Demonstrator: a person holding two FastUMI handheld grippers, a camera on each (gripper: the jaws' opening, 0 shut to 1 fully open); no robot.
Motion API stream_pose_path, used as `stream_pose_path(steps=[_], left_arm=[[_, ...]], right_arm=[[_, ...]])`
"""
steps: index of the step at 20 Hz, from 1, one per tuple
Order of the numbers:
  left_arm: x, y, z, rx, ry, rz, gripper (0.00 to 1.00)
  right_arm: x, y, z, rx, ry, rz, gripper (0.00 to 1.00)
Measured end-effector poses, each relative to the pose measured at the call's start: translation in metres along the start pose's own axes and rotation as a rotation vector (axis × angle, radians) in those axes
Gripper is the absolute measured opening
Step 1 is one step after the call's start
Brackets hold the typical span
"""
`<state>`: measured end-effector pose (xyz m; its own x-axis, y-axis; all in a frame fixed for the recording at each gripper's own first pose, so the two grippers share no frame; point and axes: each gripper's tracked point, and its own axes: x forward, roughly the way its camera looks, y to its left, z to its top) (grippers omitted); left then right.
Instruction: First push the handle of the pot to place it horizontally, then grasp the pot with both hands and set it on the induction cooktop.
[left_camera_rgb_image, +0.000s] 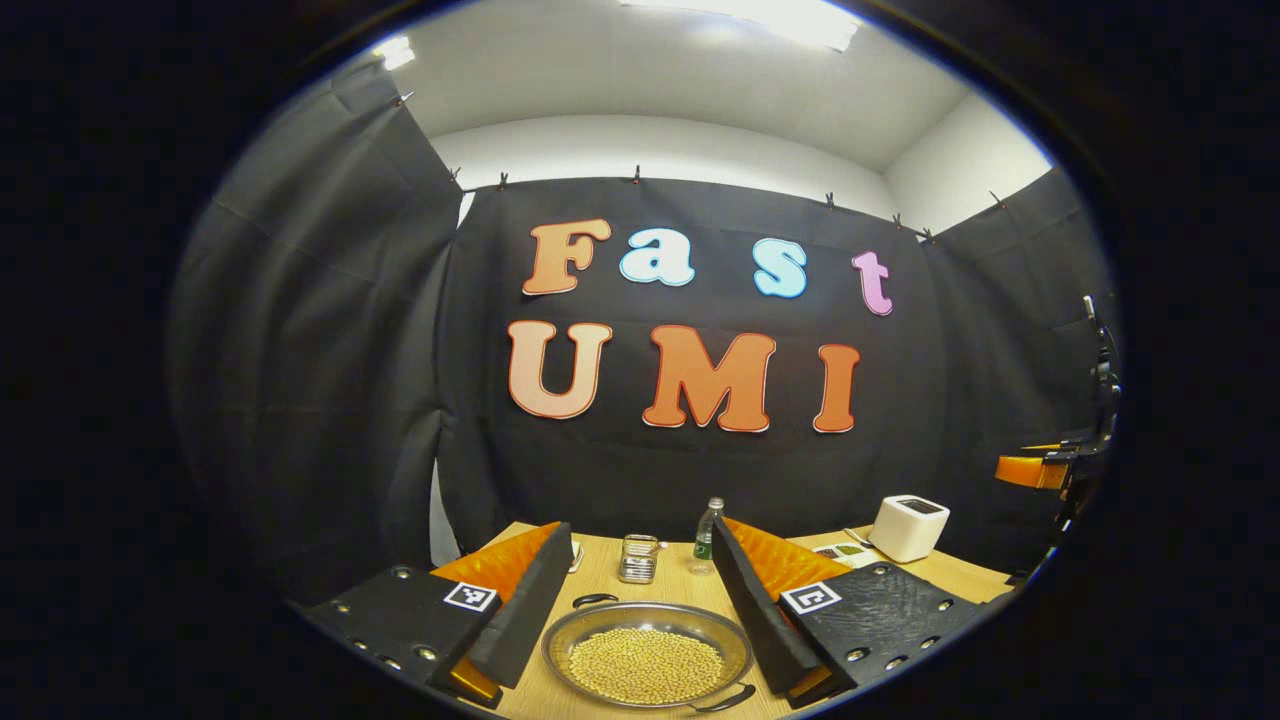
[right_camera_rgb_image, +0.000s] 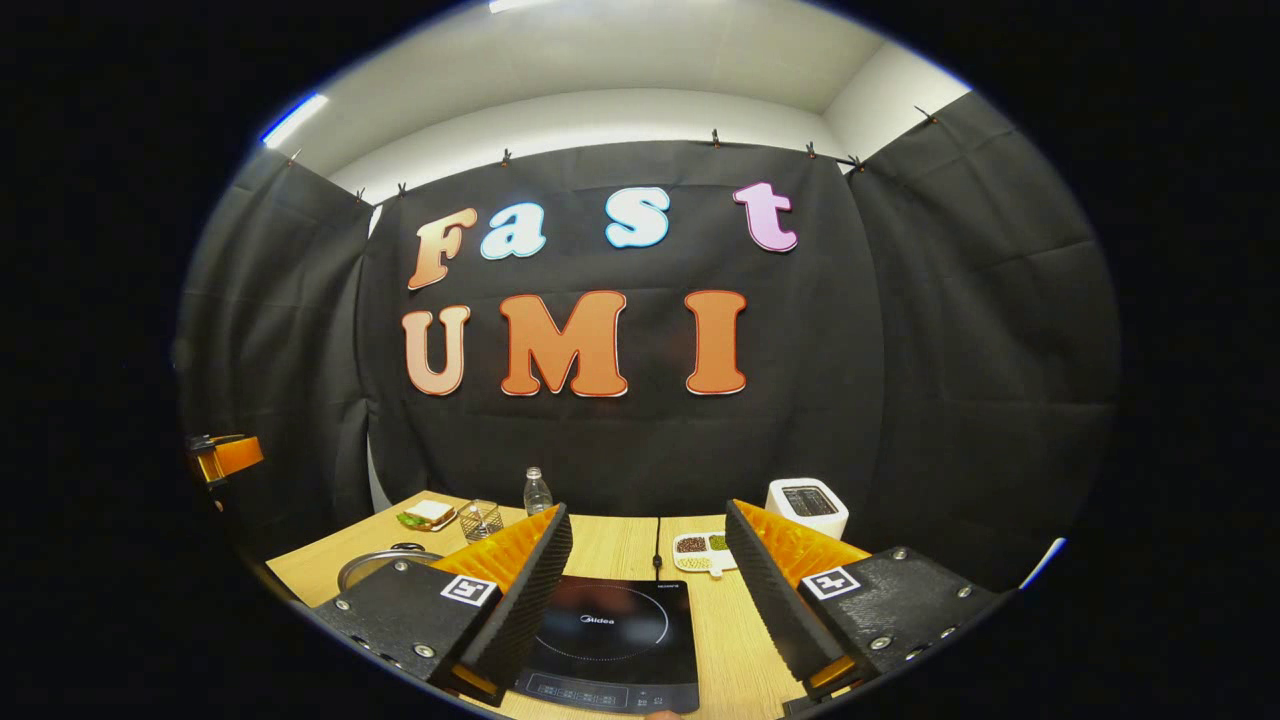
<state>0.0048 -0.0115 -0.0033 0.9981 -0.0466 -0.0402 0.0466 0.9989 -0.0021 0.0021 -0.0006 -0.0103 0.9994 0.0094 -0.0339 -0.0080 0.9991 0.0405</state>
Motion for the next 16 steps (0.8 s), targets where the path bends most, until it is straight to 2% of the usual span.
stream_pose_path(steps=[7,12,13,15,16], left_arm=[[-0.003,-0.004,0.001,0.002,-0.003,-0.026,0.87],[-0.006,-0.019,-0.002,0.004,0.008,-0.092,0.90],[-0.007,-0.019,-0.003,0.003,0.011,-0.093,0.80],[-0.008,-0.019,-0.005,0.006,0.016,-0.094,0.77],[-0.009,-0.020,-0.006,0.008,0.019,-0.094,0.71]], right_arm=[[-0.004,-0.002,0.006,-0.013,-0.013,-0.013,0.95],[-0.004,0.000,0.002,-0.012,-0.002,-0.011,0.95],[-0.005,0.001,0.001,-0.007,0.002,-0.009,0.95],[-0.004,0.000,-0.001,-0.001,0.009,-0.009,0.95],[-0.006,-0.001,-0.001,-0.002,0.010,-0.011,0.95]])
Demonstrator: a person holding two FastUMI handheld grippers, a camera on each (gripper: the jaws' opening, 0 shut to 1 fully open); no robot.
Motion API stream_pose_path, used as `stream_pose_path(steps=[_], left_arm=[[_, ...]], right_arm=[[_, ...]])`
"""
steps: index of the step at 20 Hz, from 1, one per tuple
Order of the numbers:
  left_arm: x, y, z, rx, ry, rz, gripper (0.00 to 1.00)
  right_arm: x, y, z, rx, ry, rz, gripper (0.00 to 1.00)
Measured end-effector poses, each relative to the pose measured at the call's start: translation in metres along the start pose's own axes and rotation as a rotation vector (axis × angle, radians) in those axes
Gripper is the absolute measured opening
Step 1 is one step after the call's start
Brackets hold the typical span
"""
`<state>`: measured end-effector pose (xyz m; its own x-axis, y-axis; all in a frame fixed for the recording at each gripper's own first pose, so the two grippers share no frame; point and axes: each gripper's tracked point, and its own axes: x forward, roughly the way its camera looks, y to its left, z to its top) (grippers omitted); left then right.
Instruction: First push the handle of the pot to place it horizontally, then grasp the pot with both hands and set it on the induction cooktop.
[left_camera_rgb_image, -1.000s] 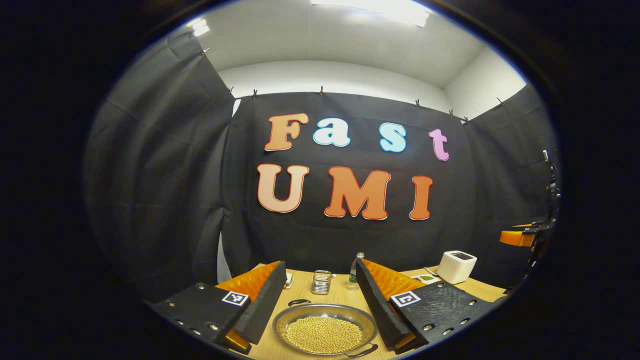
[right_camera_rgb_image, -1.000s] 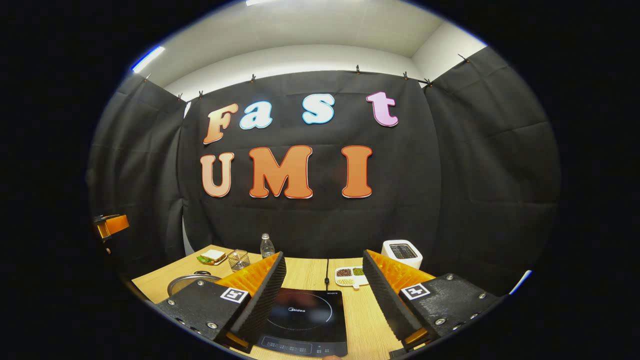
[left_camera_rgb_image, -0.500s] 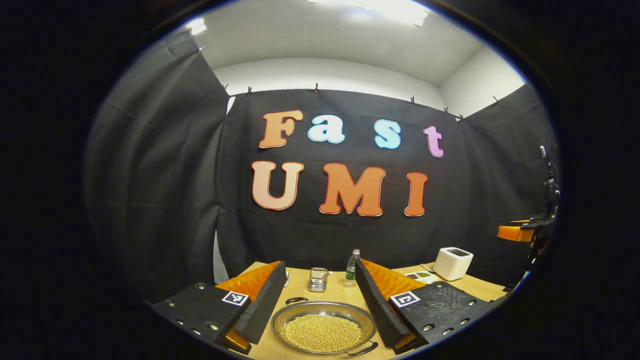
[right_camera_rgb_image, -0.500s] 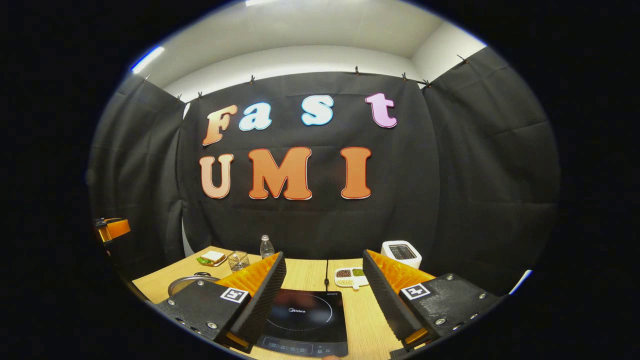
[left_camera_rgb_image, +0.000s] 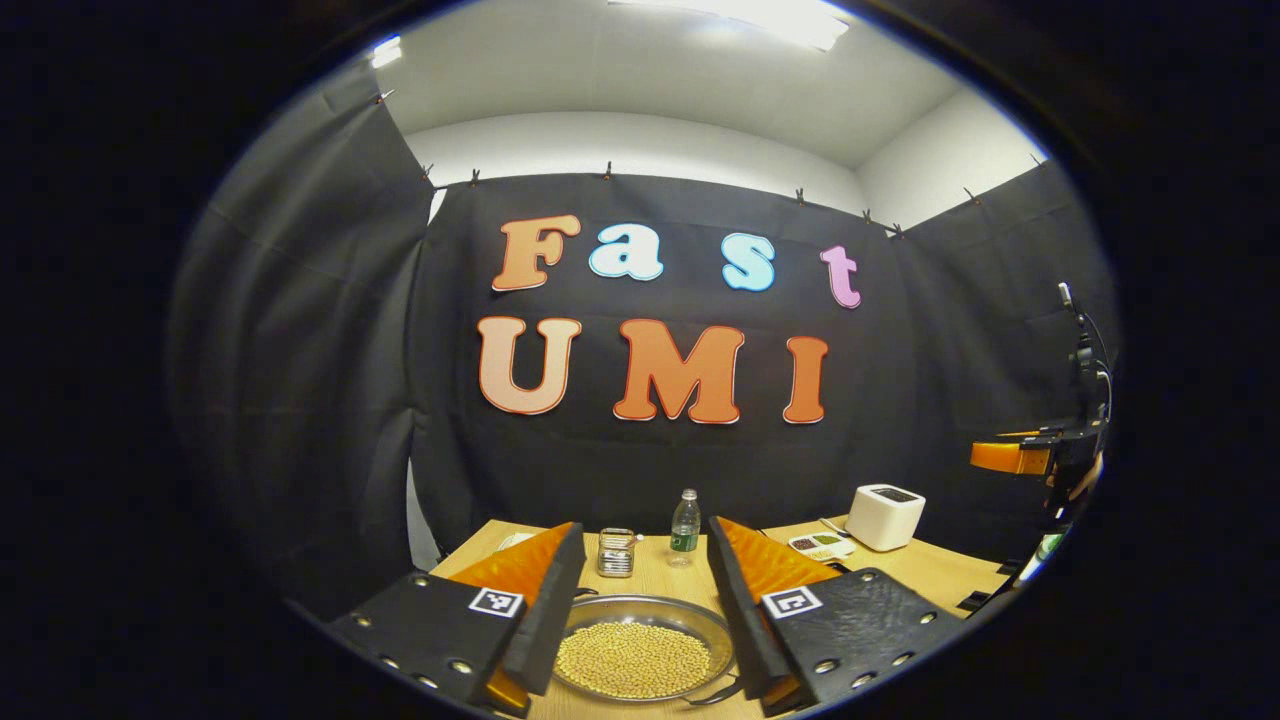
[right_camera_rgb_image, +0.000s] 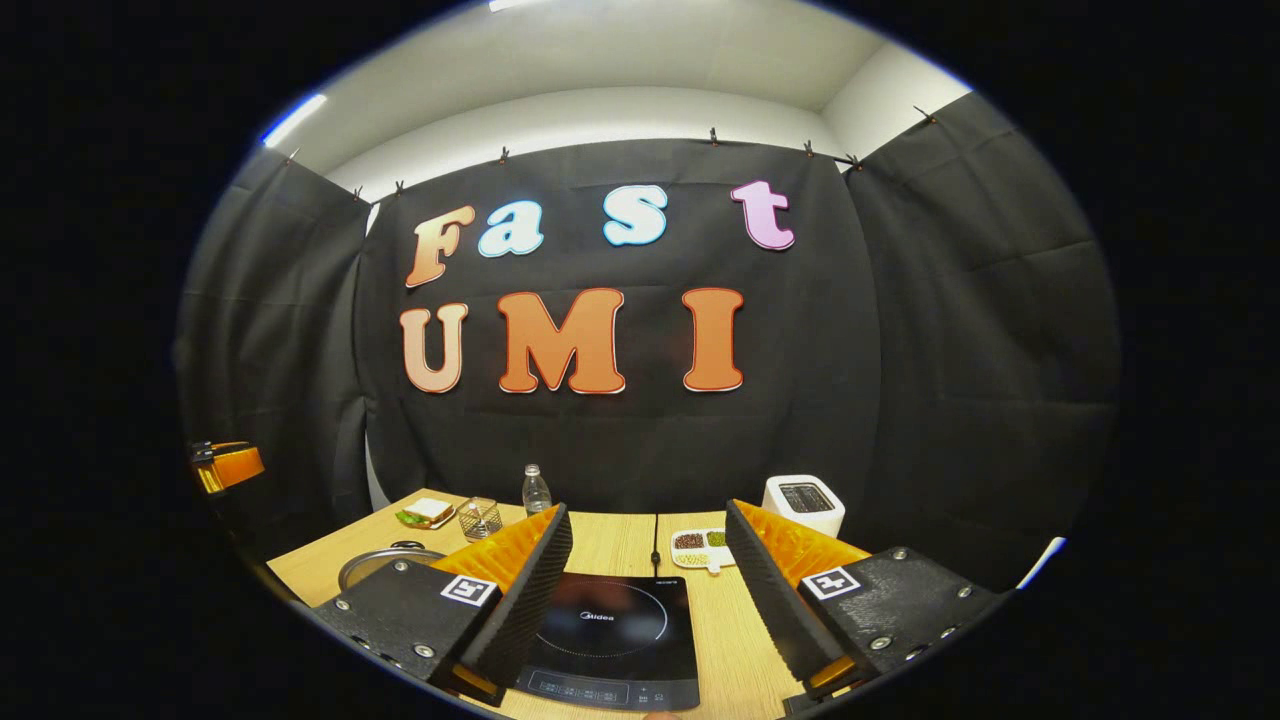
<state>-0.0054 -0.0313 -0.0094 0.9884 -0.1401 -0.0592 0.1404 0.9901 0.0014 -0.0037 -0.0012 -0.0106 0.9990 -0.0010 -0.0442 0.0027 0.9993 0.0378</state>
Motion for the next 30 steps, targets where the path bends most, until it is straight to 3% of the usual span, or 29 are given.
stream_pose_path(steps=[1,2,4,5,6,8,10,14,16,18,30], left_arm=[[0.000,-0.001,-0.002,0.006,0.008,-0.007,0.60],[-0.001,-0.006,-0.004,0.020,0.015,-0.021,0.60],[-0.002,-0.006,-0.006,0.044,0.022,-0.026,0.48],[-0.001,-0.008,-0.008,0.047,0.028,-0.031,0.41],[-0.003,-0.011,-0.010,0.043,0.032,-0.040,0.41],[-0.002,-0.015,-0.011,0.028,0.038,-0.059,0.40],[-0.002,-0.010,-0.019,0.016,0.057,-0.049,0.16],[-0.006,-0.008,-0.031,0.010,0.078,-0.061,0.02],[-0.011,-0.009,-0.045,-0.013,0.099,-0.071,0.02],[-0.015,-0.007,-0.061,-0.024,0.133,-0.078,0.02],[-0.054,-0.026,-0.164,-0.030,0.354,-0.136,0.02]], right_arm=[[0.000,-0.001,0.000,-0.002,-0.002,-0.004,0.95],[-0.001,-0.003,0.002,-0.005,-0.007,-0.009,0.95],[-0.002,-0.005,0.004,-0.008,-0.017,-0.016,0.95],[-0.002,-0.005,0.005,-0.006,-0.020,-0.020,1.00],[-0.004,-0.006,0.005,-0.003,-0.022,-0.022,0.95],[-0.004,-0.005,0.004,0.000,-0.020,-0.023,0.95],[-0.004,-0.005,0.002,-0.005,-0.016,-0.024,0.95],[-0.004,-0.003,0.001,-0.016,-0.013,-0.022,0.95],[-0.004,-0.002,0.000,-0.017,-0.012,-0.021,1.00],[-0.003,-0.002,0.000,-0.016,-0.012,-0.023,0.95],[0.000,-0.011,-0.006,-0.004,-0.015,-0.051,0.95]])
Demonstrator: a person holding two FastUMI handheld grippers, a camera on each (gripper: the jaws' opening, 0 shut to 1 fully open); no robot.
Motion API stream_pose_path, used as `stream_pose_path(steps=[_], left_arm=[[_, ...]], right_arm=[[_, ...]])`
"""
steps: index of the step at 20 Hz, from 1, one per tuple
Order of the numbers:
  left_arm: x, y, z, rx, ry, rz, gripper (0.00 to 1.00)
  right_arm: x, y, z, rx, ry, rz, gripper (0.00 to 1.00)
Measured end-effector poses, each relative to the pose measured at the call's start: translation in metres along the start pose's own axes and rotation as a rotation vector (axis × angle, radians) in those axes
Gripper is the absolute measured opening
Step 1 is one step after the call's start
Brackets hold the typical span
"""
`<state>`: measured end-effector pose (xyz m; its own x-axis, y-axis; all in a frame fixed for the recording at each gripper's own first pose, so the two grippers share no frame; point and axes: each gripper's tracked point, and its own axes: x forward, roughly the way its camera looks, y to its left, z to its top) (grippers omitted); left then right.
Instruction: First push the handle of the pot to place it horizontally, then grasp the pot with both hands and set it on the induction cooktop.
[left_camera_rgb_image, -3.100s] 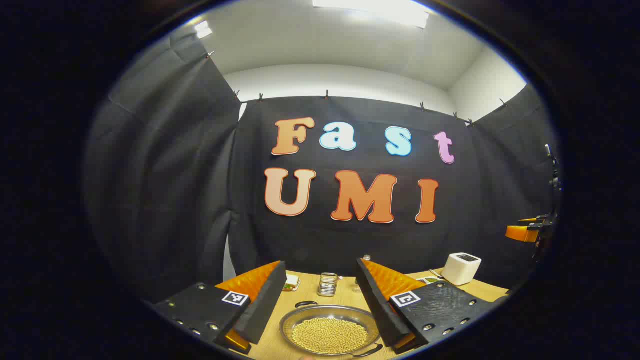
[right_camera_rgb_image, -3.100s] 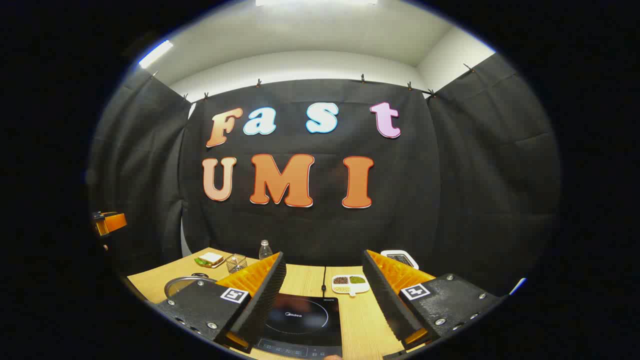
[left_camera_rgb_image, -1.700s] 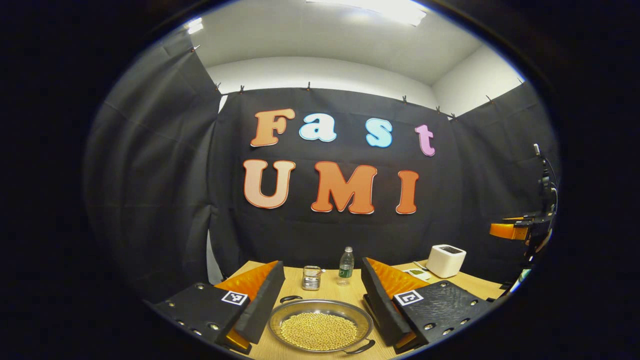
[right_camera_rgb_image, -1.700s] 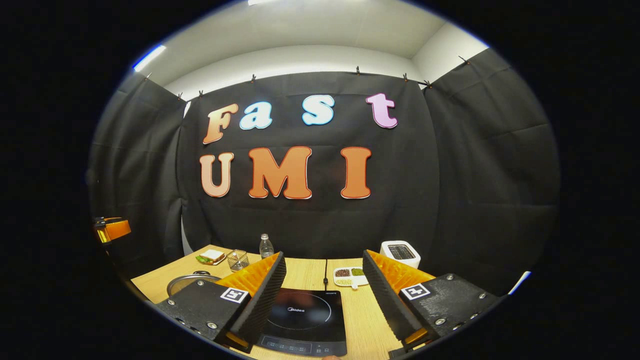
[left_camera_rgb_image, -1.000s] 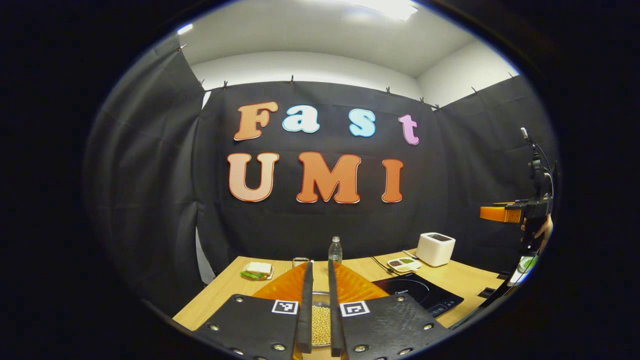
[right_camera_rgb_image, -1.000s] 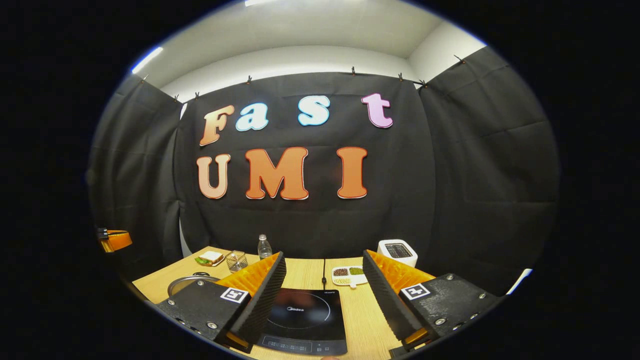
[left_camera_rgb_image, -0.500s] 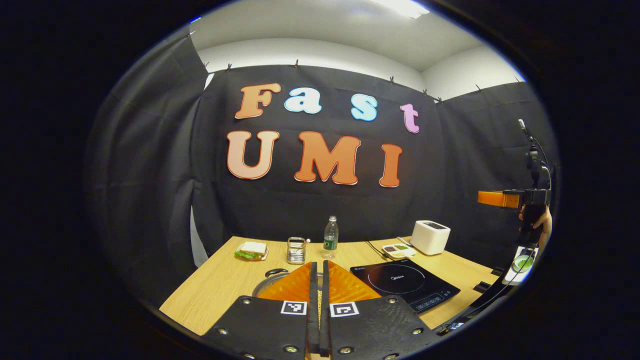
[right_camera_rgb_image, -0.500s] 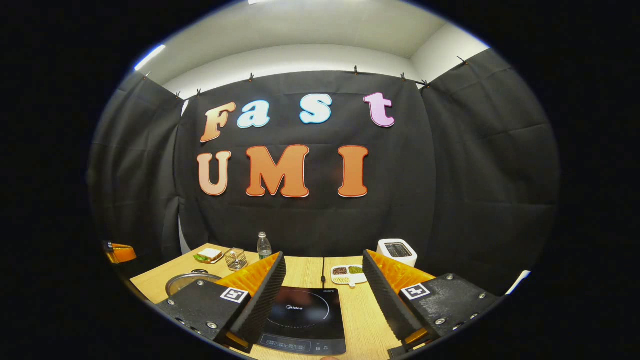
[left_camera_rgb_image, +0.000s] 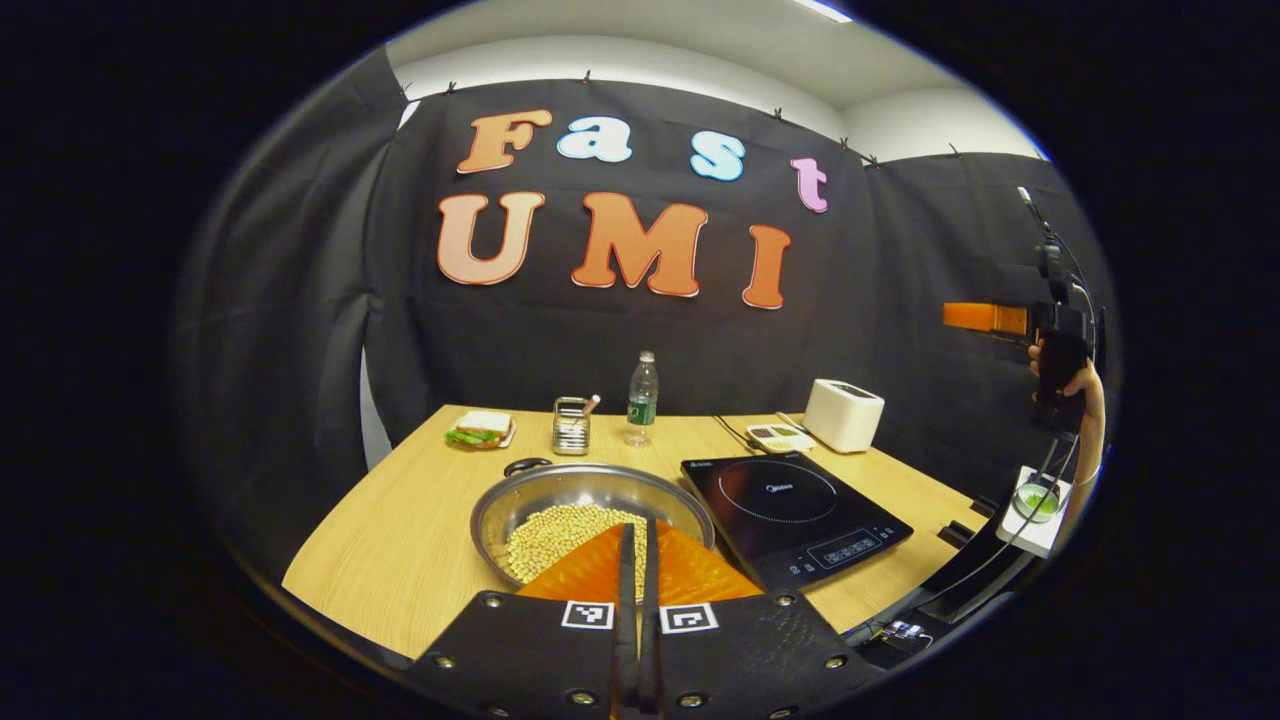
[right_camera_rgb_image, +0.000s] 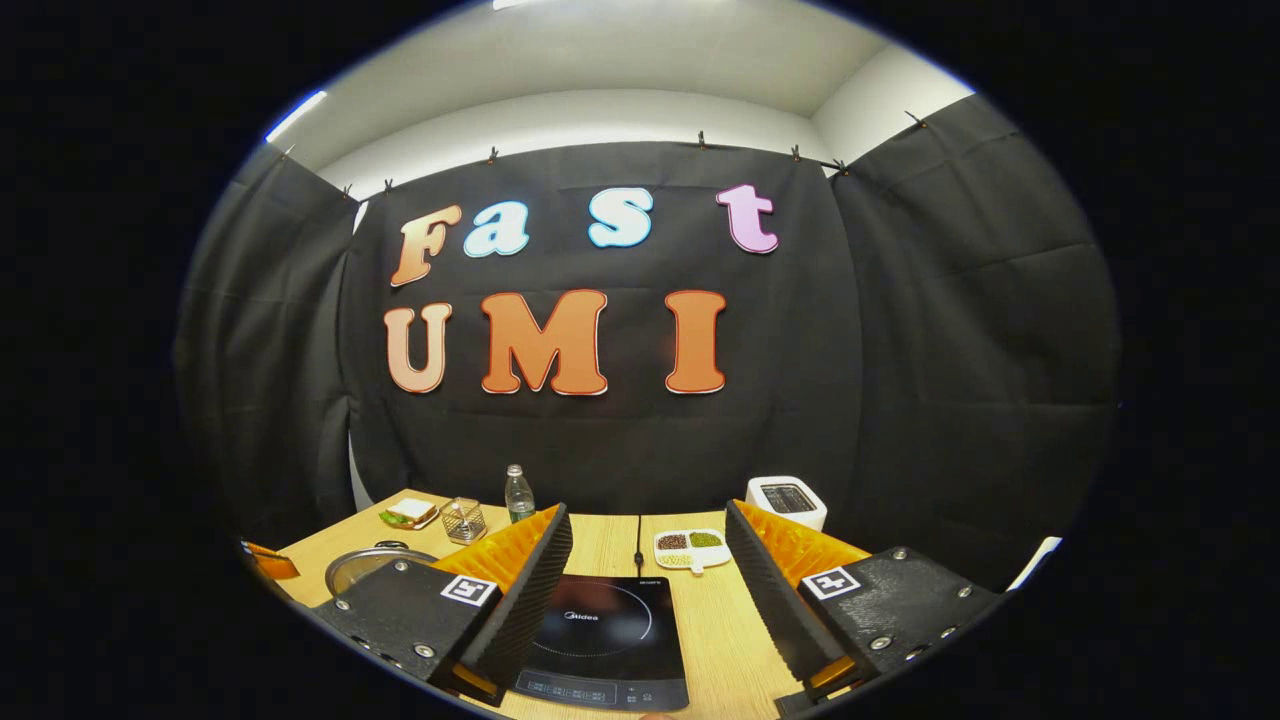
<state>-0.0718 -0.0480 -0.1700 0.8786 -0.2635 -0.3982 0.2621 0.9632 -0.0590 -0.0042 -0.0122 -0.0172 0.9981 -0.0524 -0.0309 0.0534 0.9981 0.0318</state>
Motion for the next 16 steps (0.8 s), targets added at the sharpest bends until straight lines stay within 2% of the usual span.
stream_pose_path(steps=[11,16], left_arm=[[0.002,-0.022,-0.073,-0.030,0.165,-0.072,0.02],[0.006,-0.011,-0.098,-0.003,0.224,-0.039,0.00]], right_arm=[[0.001,-0.003,-0.008,-0.012,0.010,-0.013,0.95],[0.000,-0.007,-0.011,-0.010,0.014,-0.019,0.95]])
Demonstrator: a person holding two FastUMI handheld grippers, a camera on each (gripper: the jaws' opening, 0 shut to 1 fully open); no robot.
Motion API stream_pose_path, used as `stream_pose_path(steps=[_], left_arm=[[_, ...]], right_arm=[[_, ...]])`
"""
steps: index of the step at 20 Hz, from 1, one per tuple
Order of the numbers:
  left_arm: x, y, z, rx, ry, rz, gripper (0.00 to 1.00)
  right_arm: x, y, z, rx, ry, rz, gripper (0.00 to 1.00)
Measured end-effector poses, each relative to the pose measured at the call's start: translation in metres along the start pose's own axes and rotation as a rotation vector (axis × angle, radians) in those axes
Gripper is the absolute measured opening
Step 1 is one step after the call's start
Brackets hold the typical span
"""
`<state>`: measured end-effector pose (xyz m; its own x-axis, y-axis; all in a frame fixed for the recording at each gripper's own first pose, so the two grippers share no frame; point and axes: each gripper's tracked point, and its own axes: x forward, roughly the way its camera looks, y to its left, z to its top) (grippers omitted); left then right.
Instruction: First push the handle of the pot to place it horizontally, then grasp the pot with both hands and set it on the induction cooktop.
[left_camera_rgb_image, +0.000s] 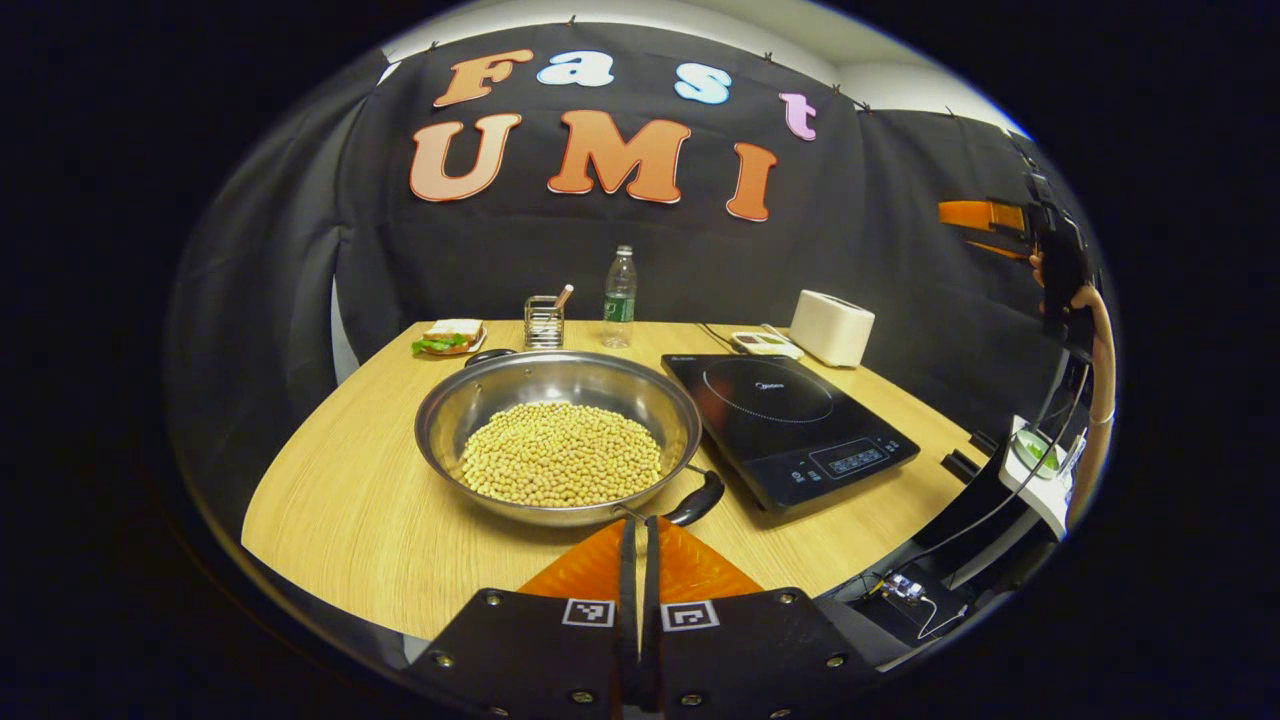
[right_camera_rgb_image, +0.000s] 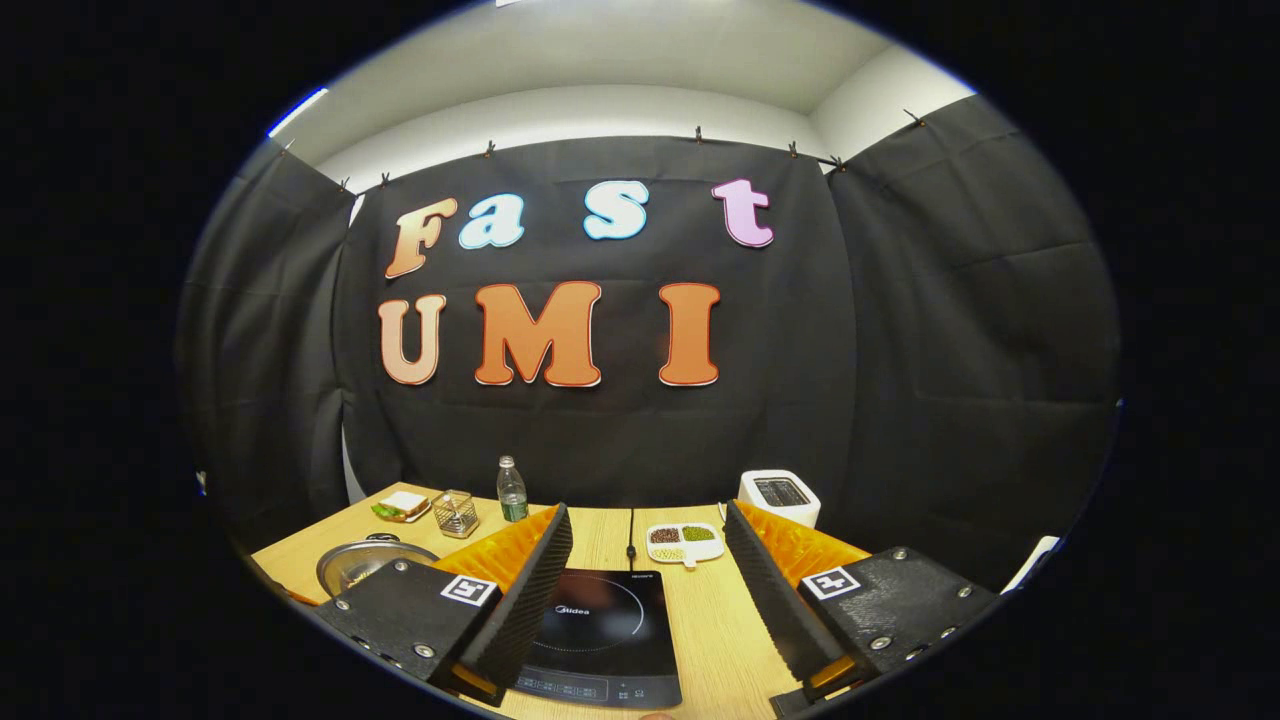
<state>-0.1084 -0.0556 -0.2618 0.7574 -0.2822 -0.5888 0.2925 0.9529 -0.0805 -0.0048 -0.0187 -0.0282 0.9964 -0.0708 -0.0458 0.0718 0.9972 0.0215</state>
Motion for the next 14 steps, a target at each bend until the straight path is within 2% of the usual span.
stream_pose_path(steps=[7,13,14], left_arm=[[0.020,0.007,-0.027,-0.004,0.075,0.030,0.02],[0.038,0.000,-0.031,-0.013,0.114,0.015,0.02],[0.040,-0.001,-0.031,-0.004,0.115,0.019,0.02]], right_arm=[[0.001,-0.005,-0.006,0.004,0.011,-0.004,0.95],[0.005,-0.009,-0.014,0.006,0.024,-0.005,0.95],[0.006,-0.010,-0.017,0.006,0.027,-0.006,1.00]])
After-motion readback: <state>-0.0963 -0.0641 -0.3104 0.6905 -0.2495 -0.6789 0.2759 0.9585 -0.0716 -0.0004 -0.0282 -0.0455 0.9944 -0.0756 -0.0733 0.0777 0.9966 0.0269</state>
